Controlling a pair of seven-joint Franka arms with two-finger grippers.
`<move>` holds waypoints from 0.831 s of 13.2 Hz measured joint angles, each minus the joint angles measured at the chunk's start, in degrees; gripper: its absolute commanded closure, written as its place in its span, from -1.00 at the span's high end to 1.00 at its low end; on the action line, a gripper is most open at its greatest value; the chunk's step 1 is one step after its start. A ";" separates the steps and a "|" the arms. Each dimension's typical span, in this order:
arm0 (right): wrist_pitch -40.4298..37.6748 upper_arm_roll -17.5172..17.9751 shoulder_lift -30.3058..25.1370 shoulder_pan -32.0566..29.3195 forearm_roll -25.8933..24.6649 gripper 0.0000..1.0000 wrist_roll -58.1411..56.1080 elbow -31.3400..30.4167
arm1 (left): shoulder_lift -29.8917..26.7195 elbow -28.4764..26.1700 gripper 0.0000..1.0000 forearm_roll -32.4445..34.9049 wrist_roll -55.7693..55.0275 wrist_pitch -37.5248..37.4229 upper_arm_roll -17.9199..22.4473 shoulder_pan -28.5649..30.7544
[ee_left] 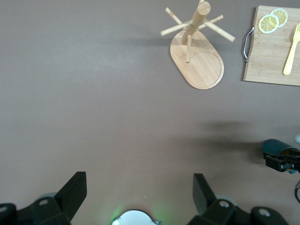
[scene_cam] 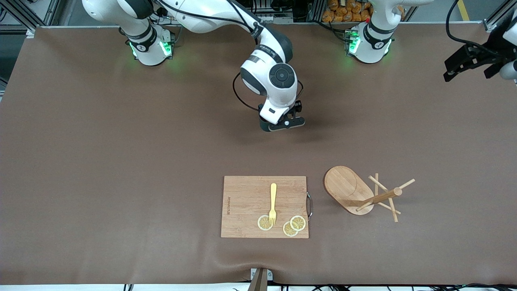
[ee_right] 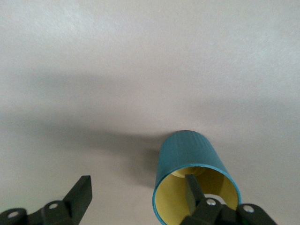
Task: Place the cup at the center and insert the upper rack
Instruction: 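Set the mug down, open the right gripper and withdraw it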
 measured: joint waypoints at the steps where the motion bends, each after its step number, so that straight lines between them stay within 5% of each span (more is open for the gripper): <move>1: -1.25 -0.33 -0.50 -0.33 0.00 0.82 0.01 0.75 | -0.34 0.01 1.00 0.00 -1.78 -0.45 -1.16 -0.03; 3: -5.01 -0.97 -3.31 -2.49 0.00 1.00 0.04 2.33 | -0.77 0.02 1.00 0.00 -5.67 -0.81 -3.64 -0.10; 7: -15.89 -1.45 -16.04 -13.72 -0.09 1.00 -0.17 3.52 | -1.09 0.05 1.00 0.00 -14.51 -1.68 -8.95 -0.17; 11: -21.62 -1.57 -26.98 -25.38 -1.31 1.00 -2.44 2.38 | -1.16 0.97 1.00 0.00 -17.01 -1.69 -10.06 -0.27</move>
